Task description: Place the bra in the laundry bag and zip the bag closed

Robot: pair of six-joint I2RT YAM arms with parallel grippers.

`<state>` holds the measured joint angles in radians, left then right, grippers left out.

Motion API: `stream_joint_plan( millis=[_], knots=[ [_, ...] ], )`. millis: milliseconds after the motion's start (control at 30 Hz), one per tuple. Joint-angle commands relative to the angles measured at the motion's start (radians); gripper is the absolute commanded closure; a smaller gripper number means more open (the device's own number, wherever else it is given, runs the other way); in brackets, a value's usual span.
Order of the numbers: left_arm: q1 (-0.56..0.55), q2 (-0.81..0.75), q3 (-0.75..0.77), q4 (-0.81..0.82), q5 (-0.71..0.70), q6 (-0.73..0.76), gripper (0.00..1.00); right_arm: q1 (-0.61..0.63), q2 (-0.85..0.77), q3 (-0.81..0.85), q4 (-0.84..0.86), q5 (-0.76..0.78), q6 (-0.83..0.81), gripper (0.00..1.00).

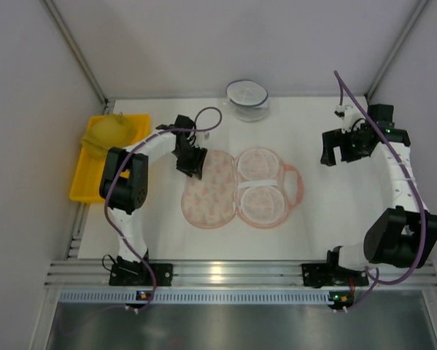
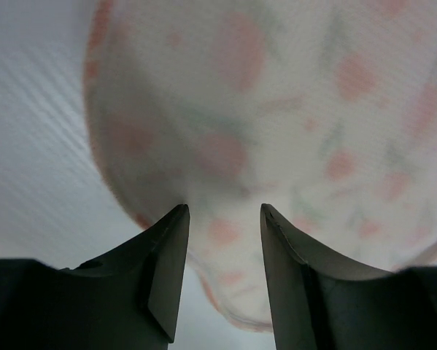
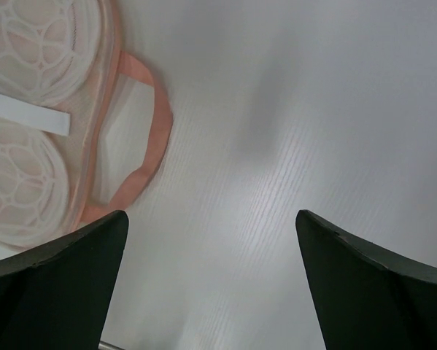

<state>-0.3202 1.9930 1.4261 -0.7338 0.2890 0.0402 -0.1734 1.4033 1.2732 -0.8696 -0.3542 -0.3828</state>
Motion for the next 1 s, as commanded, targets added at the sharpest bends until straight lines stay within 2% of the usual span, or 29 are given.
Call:
stream_joint_plan(
  millis=[0, 300, 400, 500, 567, 633, 767, 800, 900, 967],
  knots=[
    [0.056, -0.002, 0.04, -0.042, -0.08, 0.076, 0.51, -0.011, -0.024, 0.04, -0.04, -0.029, -0.022, 0.01],
    [0.115, -0.039, 0.069, -0.058, -0.103, 0.078, 0.51, -0.009, -0.004, 0.046, -0.032, -0.065, 0.013, 0.01],
    [0.122, -0.048, 0.08, -0.059, -0.18, 0.028, 0.51, -0.008, 0.0, 0.057, -0.032, -0.074, 0.021, 0.01],
    [0.174, -0.089, 0.092, -0.058, -0.095, -0.035, 0.51, -0.008, 0.006, 0.067, -0.034, -0.078, 0.022, 0.01],
    [0.207, -0.114, 0.129, -0.058, 0.04, -0.074, 0.45, -0.006, 0.008, 0.074, -0.037, -0.081, 0.025, 0.01],
    [0.231, -0.135, 0.223, -0.059, 0.079, -0.085, 0.37, -0.005, 0.011, 0.08, -0.04, -0.081, 0.025, 0.01],
    [0.294, -0.143, 0.387, -0.084, 0.059, -0.144, 0.3, 0.008, 0.023, 0.133, -0.065, -0.081, 0.027, 0.01],
    [0.346, -0.137, 0.413, -0.085, 0.043, -0.148, 0.29, 0.011, 0.026, 0.144, -0.072, -0.08, 0.025, 0.0],
    [0.437, -0.122, 0.482, -0.085, 0.007, -0.05, 0.28, 0.017, 0.051, 0.19, -0.1, -0.071, 0.024, 0.01],
    [0.484, -0.083, 0.503, -0.104, -0.004, 0.115, 0.26, 0.028, 0.068, 0.236, -0.141, -0.068, 0.004, 0.01]
  ],
)
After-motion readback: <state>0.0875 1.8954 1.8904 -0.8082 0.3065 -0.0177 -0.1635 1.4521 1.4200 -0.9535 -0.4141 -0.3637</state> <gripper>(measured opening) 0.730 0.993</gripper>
